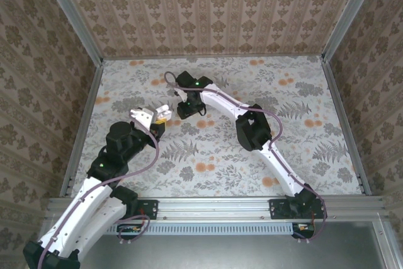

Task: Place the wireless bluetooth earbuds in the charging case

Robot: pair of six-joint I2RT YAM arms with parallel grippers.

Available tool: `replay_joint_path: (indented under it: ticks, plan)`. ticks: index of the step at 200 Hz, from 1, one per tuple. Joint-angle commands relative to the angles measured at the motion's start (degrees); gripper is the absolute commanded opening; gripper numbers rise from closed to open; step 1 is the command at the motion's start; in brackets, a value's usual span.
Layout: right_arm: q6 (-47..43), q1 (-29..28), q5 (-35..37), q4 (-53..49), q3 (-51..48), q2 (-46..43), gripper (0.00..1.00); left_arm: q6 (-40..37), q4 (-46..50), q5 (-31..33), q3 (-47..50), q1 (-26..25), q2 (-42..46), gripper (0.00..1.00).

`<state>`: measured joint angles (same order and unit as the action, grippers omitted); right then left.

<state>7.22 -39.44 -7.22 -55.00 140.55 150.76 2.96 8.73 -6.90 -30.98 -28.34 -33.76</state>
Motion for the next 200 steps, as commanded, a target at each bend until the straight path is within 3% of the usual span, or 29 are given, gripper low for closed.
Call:
replay_joint_path:
  ticks: [1,80,123,158,200]
  plan:
    - [-1.6,-0.8,2.0,-3.6,1.4,1.6,0.42,-0.2,-1.9,-1.2,0.5,0.6,0.2,0.00]
    - [-2.5,-2.3,7.3,-7.0,1.4,1.3,0.26,0.5,-1.6,-1.5,0.4,0.7,0.7,0.00]
    - [2.2,-2.0,10.3,-9.3,-1.2,-1.5,0.21,1.3,-1.6,-2.4,0.2,0.7,0.9,0.00]
    - [8.1,-0.7,10.9,-6.1,-11.9,-9.0,0.21,2.5,-2.3,-3.5,0.1,0.7,0.9,0.00]
    - [18.6,3.1,7.3,4.8,-33.1,-22.6,0.21,4.7,-4.8,-6.3,0.9,0.6,0.2,0.00]
